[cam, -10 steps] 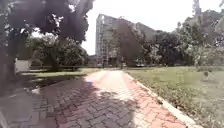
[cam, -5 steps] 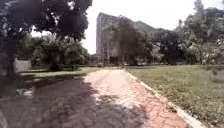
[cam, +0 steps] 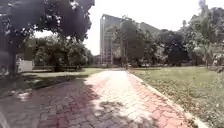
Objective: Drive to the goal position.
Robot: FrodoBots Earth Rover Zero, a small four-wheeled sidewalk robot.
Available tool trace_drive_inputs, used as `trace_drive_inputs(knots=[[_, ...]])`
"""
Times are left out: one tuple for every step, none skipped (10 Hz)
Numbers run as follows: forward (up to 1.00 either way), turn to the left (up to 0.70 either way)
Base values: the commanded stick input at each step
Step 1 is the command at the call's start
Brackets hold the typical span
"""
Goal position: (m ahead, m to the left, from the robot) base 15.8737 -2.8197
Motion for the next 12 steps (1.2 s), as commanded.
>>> trace_drive_inputs(knots=[[0.7,0.0],[0.7,0.0],[0.7,0.0],[0.7,0.0],[0.7,0.35],[0.7,0.35],[0.7,0.0],[0.7,0.0],[0.7,0.0],[0.7,0.0],[0.7,0.0],[0.7,0.0]])
